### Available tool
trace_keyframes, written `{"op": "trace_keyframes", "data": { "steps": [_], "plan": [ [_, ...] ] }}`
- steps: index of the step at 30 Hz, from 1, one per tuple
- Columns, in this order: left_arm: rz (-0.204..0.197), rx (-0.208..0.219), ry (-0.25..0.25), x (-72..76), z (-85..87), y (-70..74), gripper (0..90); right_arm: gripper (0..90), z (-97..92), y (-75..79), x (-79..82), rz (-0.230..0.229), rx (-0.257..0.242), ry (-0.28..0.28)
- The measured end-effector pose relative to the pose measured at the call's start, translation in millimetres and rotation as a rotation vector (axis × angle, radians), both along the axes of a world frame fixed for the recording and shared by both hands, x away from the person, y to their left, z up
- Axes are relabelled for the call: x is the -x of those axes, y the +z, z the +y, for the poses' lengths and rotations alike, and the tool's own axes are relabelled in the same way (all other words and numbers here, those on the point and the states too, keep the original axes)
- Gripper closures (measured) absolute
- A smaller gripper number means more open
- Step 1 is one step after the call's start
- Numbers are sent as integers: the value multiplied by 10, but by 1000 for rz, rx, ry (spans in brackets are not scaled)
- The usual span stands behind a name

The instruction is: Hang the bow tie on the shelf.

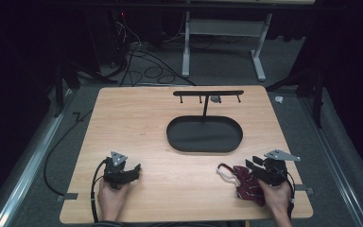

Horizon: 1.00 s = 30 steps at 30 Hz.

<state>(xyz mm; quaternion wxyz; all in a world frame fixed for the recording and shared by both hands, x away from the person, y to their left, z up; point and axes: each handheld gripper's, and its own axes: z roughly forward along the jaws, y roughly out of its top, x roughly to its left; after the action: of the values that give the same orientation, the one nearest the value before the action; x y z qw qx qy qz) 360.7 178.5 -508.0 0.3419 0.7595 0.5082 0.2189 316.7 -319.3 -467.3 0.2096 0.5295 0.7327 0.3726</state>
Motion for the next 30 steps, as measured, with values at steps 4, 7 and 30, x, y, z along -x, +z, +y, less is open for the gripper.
{"op": "trace_keyframes", "data": {
  "steps": [4, 7, 30],
  "plan": [
    [0, 0, 0, 0, 0, 0, 255, 655, 75, 12, -4, 4, 7, 29],
    [0, 0, 0, 0, 0, 0, 255, 661, 147, 10, -13, 18, 7, 46],
    [1, 0, 0, 0, 1, 0, 255, 689, 590, -6, -185, 84, 87, 177]
  ]
}}
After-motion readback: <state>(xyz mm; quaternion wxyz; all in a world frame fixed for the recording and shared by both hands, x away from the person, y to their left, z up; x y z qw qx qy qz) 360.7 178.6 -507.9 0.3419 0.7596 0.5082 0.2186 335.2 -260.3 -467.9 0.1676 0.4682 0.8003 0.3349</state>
